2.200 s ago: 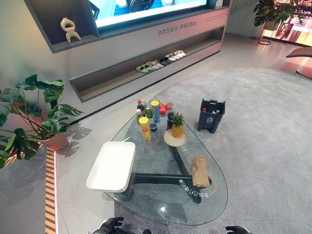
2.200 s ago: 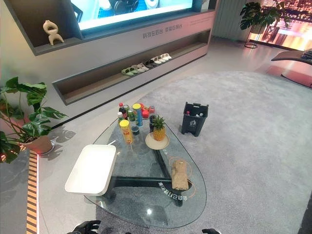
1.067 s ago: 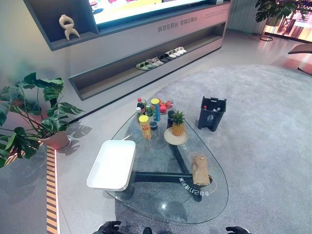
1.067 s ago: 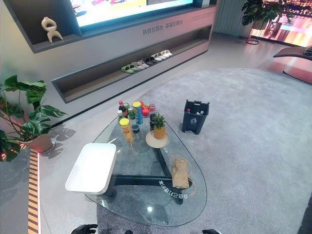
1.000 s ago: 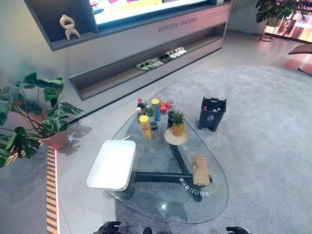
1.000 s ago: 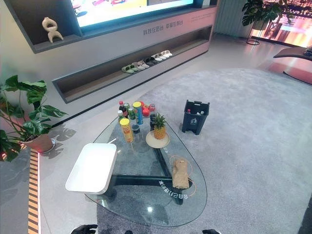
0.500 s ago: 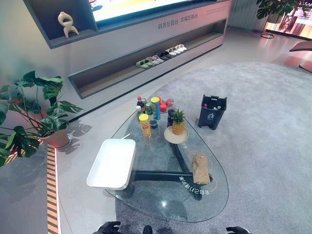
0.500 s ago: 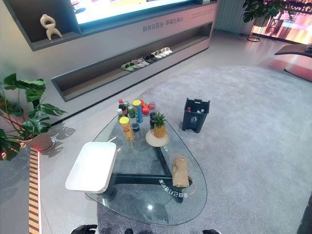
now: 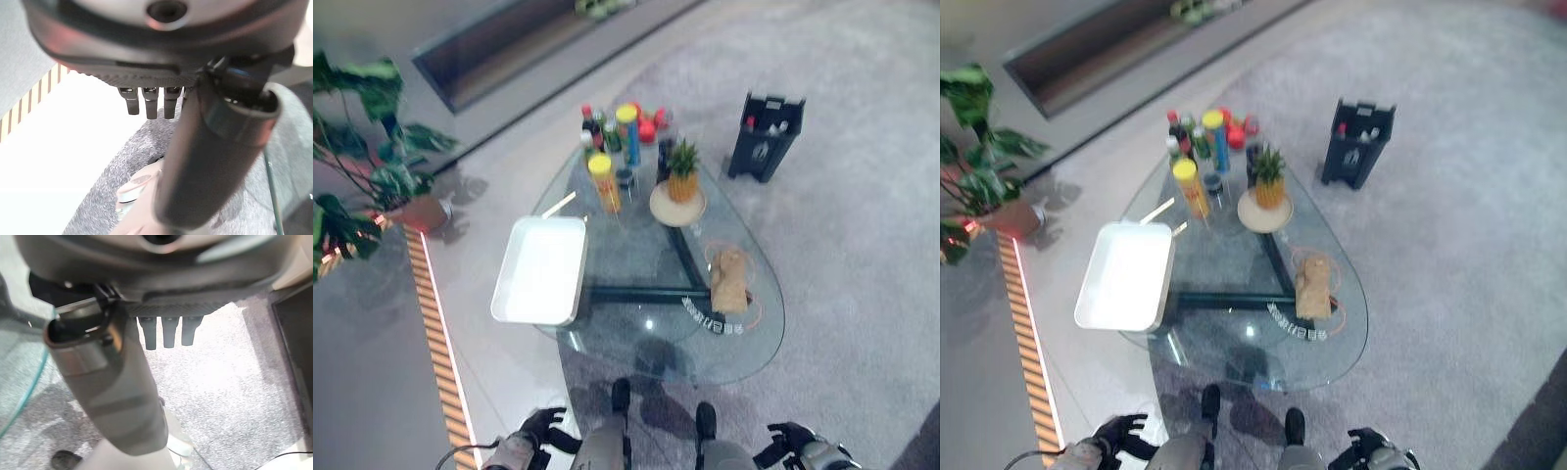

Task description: Wipe the table with a cloth and put it in the basket.

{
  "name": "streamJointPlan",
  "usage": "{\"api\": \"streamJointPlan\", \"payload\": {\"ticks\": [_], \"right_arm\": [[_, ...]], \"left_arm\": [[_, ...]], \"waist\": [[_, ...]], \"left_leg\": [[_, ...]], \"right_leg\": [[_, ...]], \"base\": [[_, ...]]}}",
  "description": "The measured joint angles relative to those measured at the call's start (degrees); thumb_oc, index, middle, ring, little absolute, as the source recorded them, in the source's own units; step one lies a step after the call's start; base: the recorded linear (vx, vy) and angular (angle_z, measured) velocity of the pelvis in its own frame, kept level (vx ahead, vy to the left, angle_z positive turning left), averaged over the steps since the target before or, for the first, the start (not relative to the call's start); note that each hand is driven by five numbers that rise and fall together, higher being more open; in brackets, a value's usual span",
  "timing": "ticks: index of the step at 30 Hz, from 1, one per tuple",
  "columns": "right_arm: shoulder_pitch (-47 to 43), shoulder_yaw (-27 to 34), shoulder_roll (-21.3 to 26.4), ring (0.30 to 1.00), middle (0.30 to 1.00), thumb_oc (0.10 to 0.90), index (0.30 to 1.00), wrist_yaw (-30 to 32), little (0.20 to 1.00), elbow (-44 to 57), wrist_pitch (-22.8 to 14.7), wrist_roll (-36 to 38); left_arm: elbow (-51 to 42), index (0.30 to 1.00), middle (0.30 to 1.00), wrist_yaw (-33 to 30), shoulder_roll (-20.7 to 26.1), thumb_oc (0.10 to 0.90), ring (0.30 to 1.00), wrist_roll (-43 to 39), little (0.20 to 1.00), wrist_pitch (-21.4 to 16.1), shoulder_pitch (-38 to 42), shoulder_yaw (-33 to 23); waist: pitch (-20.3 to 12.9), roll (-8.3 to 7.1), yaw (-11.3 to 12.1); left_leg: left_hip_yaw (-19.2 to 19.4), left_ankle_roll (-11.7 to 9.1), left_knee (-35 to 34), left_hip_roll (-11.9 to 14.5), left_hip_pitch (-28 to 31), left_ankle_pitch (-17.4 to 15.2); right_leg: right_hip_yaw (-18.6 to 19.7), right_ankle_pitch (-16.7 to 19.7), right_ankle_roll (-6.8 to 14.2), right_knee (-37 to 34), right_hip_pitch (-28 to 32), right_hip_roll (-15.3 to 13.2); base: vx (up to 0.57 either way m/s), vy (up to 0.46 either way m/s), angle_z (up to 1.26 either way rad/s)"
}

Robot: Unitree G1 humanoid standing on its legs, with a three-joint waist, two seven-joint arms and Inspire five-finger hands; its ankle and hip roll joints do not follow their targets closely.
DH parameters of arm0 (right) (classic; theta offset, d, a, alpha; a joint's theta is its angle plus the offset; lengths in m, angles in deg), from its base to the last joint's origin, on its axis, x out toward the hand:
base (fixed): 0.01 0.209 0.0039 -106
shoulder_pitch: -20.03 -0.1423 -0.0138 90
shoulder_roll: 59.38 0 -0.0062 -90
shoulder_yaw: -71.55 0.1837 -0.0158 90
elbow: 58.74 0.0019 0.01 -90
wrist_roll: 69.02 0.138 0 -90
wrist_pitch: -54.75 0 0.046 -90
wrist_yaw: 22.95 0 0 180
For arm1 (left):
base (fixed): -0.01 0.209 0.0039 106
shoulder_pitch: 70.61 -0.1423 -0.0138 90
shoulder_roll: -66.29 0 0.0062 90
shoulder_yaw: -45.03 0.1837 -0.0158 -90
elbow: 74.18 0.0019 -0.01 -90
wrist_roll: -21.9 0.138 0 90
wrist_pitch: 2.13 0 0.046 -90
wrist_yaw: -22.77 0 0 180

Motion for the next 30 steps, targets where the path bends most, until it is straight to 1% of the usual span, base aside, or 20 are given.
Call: {"api": "streamJointPlan", "payload": {"ticks": [2,3,5,7,9,12,13,14,15,17,18,19,20,21,22,23,26,30], "right_arm": [[-1.7,0.2,0.1,0.9,0.9,0.8,0.9,1.9,0.9,0.1,-0.2,0.5],[-2.8,0.2,0.5,0.9,0.9,0.8,0.9,3.1,0.9,0.1,-0.6,1.3],[-3.9,0.3,1.1,0.9,0.9,0.8,0.9,4.3,0.9,0.1,-0.8,2.7],[-5.4,0.3,1.8,0.9,0.9,0.8,0.9,5.6,0.9,0.1,-1.2,3.9],[-7.8,0.4,2.2,0.9,0.9,0.8,0.9,7.1,0.9,0.3,-1.2,5.2],[-8.8,0.4,2.0,0.9,0.9,0.8,0.9,9.9,0.9,3.0,-1.4,6.0],[-9.3,0.7,1.8,0.9,0.9,0.8,0.9,11.2,0.9,3.7,-1.5,6.8],[-9.8,0.8,1.6,0.9,0.9,0.8,0.9,12.0,0.9,3.8,-1.7,6.9],[-10.7,1.1,1.4,0.9,0.9,0.8,0.9,13.1,0.9,4.1,-2.2,6.9],[-11.9,1.3,1.5,0.9,0.9,0.8,0.9,14.6,0.9,4.6,-2.9,6.9],[-12.6,1.4,1.6,0.9,0.9,0.8,0.9,15.6,0.9,4.8,-3.1,6.9],[-13.1,1.4,1.6,0.9,0.9,0.8,0.9,16.0,0.9,5.0,-3.1,6.9],[-13.8,1.4,1.6,0.9,0.9,0.8,0.9,16.4,0.9,5.0,-3.1,6.9],[-14.0,1.4,1.6,0.9,0.9,0.8,0.9,16.6,0.9,5.0,-3.1,6.9],[-13.9,1.4,1.6,0.9,0.9,0.8,0.9,16.7,0.9,4.9,-3.0,6.9],[-13.9,1.4,1.6,0.9,0.9,0.8,0.9,16.8,0.9,4.7,-2.9,6.9],[-14.0,1.5,1.6,0.9,0.9,0.8,0.9,17.0,0.9,4.5,-3.0,6.9],[-14.4,1.4,1.5,0.9,0.9,0.8,0.9,17.1,0.9,4.6,-3.7,6.9]], "left_arm": [[0.0,0.9,0.9,-0.3,0.9,0.8,0.9,-4.9,0.9,-0.8,1.9,-1.7],[0.0,0.9,0.9,-0.6,1.5,0.8,0.9,-7.3,0.9,-1.6,3.4,-2.5],[0.0,0.9,0.9,-0.9,2.3,0.8,0.9,-9.6,0.9,-2.1,5.3,-3.5],[-0.2,0.9,0.9,-0.9,3.8,0.8,0.9,-11.7,0.9,-2.7,7.4,-3.4],[-1.3,0.9,0.9,-1.0,5.3,0.8,0.9,-13.1,0.9,-2.8,10.0,-3.2],[-3.6,0.9,0.9,-1.6,5.9,0.8,0.9,-14.5,0.9,-4.1,12.2,-3.0],[-4.9,0.9,0.9,-2.0,5.7,0.8,0.9,-15.3,0.9,-4.2,12.7,-2.8],[-5.5,0.9,0.9,-2.2,5.7,0.8,0.9,-15.5,0.9,-4.4,12.8,-2.8],[-6.2,0.9,0.9,-2.3,5.7,0.8,0.9,-15.6,0.9,-4.7,12.9,-2.7],[-6.2,0.9,0.9,-2.4,5.7,0.8,0.9,-15.6,0.9,-4.7,12.9,-1.6],[-6.2,0.9,0.9,-2.6,5.7,0.8,0.9,-15.6,0.9,-4.7,13.0,-0.9],[-6.2,0.9,0.9,-2.8,5.6,0.8,0.9,-15.6,0.9,-4.6,13.1,-0.9],[-6.1,0.9,0.9,-3.2,5.5,0.8,0.9,-15.6,0.9,-4.4,13.2,-0.9],[-5.8,0.9,0.9,-3.4,5.3,0.8,0.9,-15.6,0.9,-4.0,12.9,-0.9],[-5.2,0.9,0.9,-3.5,5.3,0.8,0.9,-15.6,0.9,-3.9,13.1,-1.0],[-5.4,0.9,0.9,-3.5,5.3,0.8,0.9,-15.6,0.9,-4.0,13.2,-1.0],[-5.6,0.9,0.9,-3.4,5.3,0.8,0.9,-15.6,0.9,-3.9,13.2,-1.1],[-4.5,0.9,0.9,-3.4,5.3,0.8,0.9,-15.6,0.9,-3.9,13.0,-1.0]], "waist": [[1.8,-0.13,0.2],[3.3,-0.13,0.2],[5.1,0.07,0.2],[6.3,0.15,0.2],[8.2,0.09,0.2],[8.8,-0.61,1.2],[8.9,-0.73,1.8],[8.9,-0.75,1.8],[8.9,-0.78,1.8],[9.0,-0.99,2.0],[9.1,-1.12,1.9],[9.2,-1.4,1.6],[9.5,-1.76,1.2],[9.5,-1.72,1.0],[9.8,-1.93,0.8],[9.8,-2.0,0.8],[9.9,-2.19,1.4],[10.3,-2.57,1.4]], "left_leg": [[0.0,-0.1,0.0,0.1,-2.1,0.4],[0.0,0.0,0.1,0.0,-3.1,1.2],[0.0,0.0,0.2,-0.1,-4.3,1.6],[-0.3,0.0,1.9,-0.3,-7.1,1.7],[-0.8,0.0,3.8,-0.5,-9.8,1.7],[-1.2,-0.5,6.3,-1.1,-13.6,1.7],[-1.5,-0.8,7.8,-1.2,-15.3,1.8],[-1.9,-1.0,8.7,-1.3,-16.4,1.6],[-2.6,-1.9,9.2,-1.2,-17.6,1.5],[-2.8,-2.0,11.9,-1.0,-20.0,0.1],[-2.8,-2.0,14.3,-1.1,-22.2,-2.9],[-2.7,-1.5,16.9,-1.4,-23.8,-5.2],[-2.3,0.5,21.9,-2.7,-26.1,-6.6],[-2.9,1.1,24.7,-3.7,-26.8,-6.9],[-2.5,0.5,25.3,-3.5,-27.6,-6.8],[-2.6,0.3,25.4,-3.5,-28.1,-6.8],[-2.5,0.3,25.5,-3.1,-29.8,-6.9],[-2.7,0.1,26.8,-2.7,-30.9,-7.0]], "right_leg": [[0.1,-0.1,0.1,1.5,-2.9,0.0],[0.1,-0.2,0.1,2.7,-4.5,-0.1],[0.1,-0.6,0.1,4.4,-6.3,-0.2],[0.1,-2.0,0.2,8.1,-9.9,-0.4],[0.1,-4.4,0.0,14.2,-14.5,-0.8],[0.4,-8.7,-0.6,24.6,-21.9,-1.8],[0.4,-9.8,-1.4,28.2,-24.3,-1.9],[0.3,-10.5,-1.6,29.8,-25.6,-1.9],[0.0,-11.5,-2.7,32.1,-27.7,-2.0],[-0.1,-12.5,-4.0,36.2,-30.6,-1.8],[-0.1,-12.9,-4.6,37.7,-32.3,-2.0],[-0.1,-12.7,-4.9,38.1,-33.3,-2.9],[0.0,-12.8,-5.0,39.3,-34.7,-3.5],[0.2,-13.3,-4.8,41.0,-35.8,-2.7],[0.4,-13.9,-4.5,42.5,-36.7,-2.6],[0.3,-14.1,-4.7,43.1,-37.4,-2.6],[0.4,-14.0,-5.4,44.2,-39.7,-2.3],[0.4,-13.9,-5.8,45.2,-41.0,-1.8]], "base": [[-0.13,-0.011,-0.05],[-0.12,-0.026,-0.02],[-0.1,-0.031,0.01],[-0.1,-0.031,0.04],[-0.08,-0.039,0.06],[-0.08,-0.067,0.13],[-0.05,-0.055,0.15],[-0.02,-0.047,0.18],[-0.03,-0.058,0.14],[-0.04,-0.064,0.08],[-0.02,-0.033,0.09],[-0.01,-0.025,0.12],[0.0,0.0,0.0],[0.0,0.0,0.0],[0.0,0.0,0.0],[0.01,-0.022,0.08],[0.0,-0.008,0.01],[0.0,-0.019,-0.03]]}}
